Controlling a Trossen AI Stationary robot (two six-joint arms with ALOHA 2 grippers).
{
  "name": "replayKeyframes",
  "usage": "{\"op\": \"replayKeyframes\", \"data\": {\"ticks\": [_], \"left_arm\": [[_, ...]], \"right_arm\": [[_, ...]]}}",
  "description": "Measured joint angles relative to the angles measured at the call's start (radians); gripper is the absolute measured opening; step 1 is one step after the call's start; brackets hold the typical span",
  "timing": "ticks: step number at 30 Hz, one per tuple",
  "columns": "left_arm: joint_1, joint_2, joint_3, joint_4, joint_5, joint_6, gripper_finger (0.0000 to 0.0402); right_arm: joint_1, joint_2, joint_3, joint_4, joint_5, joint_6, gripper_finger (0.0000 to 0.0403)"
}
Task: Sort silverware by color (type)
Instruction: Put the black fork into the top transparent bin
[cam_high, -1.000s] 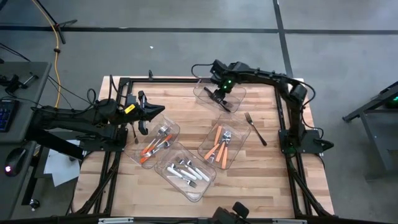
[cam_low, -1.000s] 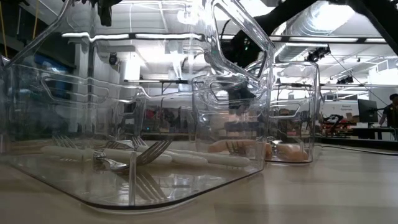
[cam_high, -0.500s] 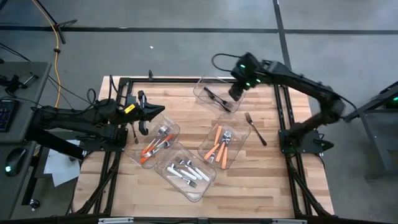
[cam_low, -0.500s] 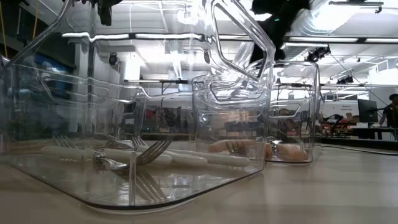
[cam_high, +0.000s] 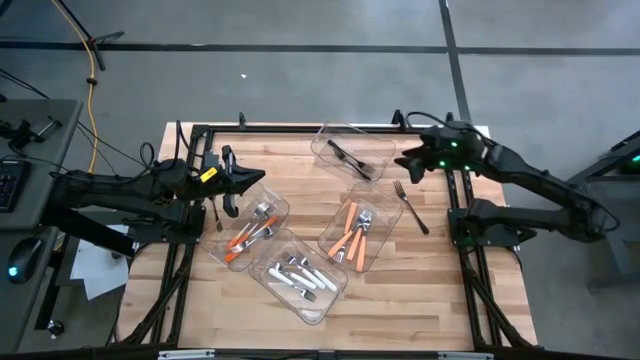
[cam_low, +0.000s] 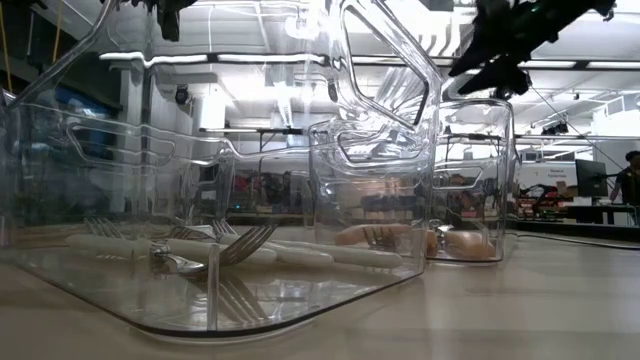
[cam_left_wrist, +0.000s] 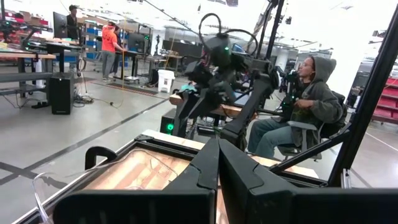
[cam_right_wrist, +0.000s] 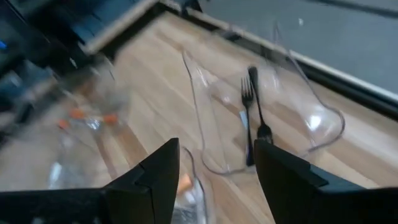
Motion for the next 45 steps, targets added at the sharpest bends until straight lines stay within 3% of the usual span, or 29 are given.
{"op": "replayKeyframes", "data": {"ticks": [4, 9, 16, 23, 45], "left_arm": [[0.000, 0.000, 0.000, 0.000, 0.000, 0.000, 0.0000], [0.000, 0.000, 0.000, 0.000, 0.000, 0.000, 0.0000], [0.000, 0.000, 0.000, 0.001, 0.000, -0.002, 0.0000], [0.000, 0.000, 0.000, 0.002, 0.000, -0.010, 0.0000], [0.000, 0.000, 0.000, 0.003, 0.000, -0.009, 0.0000]], "right_arm": [[0.000, -0.068, -0.036, 0.098, -0.069, 0.021, 0.0190], [0.010, -0.083, -0.069, 0.380, -0.277, 0.075, 0.0190], [0.134, -0.025, -0.078, 0.700, -0.325, -0.045, 0.0190], [0.232, 0.021, -0.078, 0.723, -0.310, -0.167, 0.0190], [0.237, 0.029, -0.078, 0.724, -0.304, -0.162, 0.0190]]}}
